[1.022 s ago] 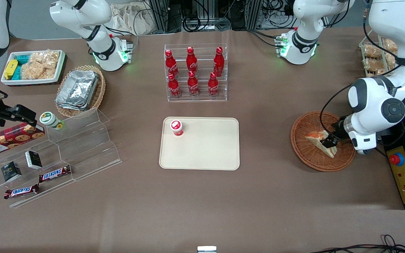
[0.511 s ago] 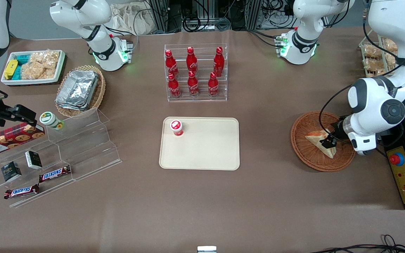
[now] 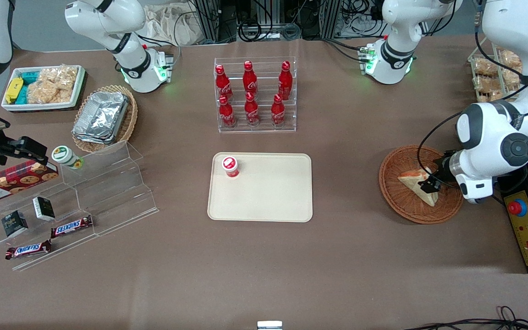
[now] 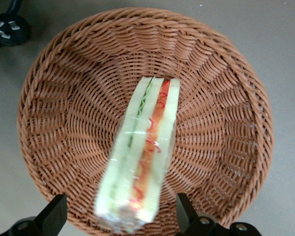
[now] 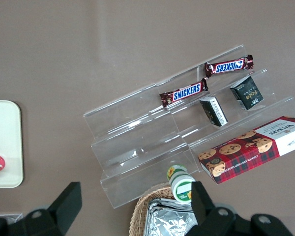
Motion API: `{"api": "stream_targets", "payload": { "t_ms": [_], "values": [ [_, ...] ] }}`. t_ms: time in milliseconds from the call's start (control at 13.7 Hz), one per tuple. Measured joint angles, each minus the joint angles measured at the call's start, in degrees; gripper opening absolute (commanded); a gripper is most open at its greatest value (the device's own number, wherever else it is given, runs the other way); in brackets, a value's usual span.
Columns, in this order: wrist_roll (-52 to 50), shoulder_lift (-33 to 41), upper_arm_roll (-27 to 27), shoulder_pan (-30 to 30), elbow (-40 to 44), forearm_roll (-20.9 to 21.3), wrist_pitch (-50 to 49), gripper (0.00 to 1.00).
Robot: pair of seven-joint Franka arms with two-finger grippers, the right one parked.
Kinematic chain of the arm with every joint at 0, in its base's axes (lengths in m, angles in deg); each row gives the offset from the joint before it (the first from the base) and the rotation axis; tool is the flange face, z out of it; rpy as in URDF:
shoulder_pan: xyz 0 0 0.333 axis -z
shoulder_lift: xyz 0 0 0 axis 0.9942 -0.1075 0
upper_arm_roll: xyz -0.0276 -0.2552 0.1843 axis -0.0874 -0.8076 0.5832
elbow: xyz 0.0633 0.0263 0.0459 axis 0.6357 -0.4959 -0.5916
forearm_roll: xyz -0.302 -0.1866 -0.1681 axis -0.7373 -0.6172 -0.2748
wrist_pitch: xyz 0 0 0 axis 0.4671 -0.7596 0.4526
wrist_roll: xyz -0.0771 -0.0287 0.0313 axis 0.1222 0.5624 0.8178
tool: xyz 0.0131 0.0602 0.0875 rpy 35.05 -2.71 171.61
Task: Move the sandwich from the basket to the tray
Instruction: 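Lower the open left gripper around the sandwich and close it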
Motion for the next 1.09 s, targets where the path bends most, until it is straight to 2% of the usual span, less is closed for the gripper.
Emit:
{"api": "stream_targets", "payload": {
  "t_ms": [219, 292, 365, 438, 803, 1095],
  "values": [
    [0.0, -1.43, 0.03, -0.03, -2.28, 0.08, 4.22, 0.99],
    [0.0, -2.14, 0.03, -0.03, -2.49, 0.11, 5.26, 0.75],
    [0.0, -2.81, 0.03, -0.03, -2.53, 0.11, 6.09, 0.21],
    [0.0, -3.37, 0.03, -0.03, -2.52, 0.11, 6.64, 0.0],
    [0.04, -3.6, 0.03, -0.03, 0.46, 0.16, 6.4, 0.0],
    [4.79, -2.67, -1.85, 0.05, 10.14, 0.46, -9.26, 0.0]
  ]
}}
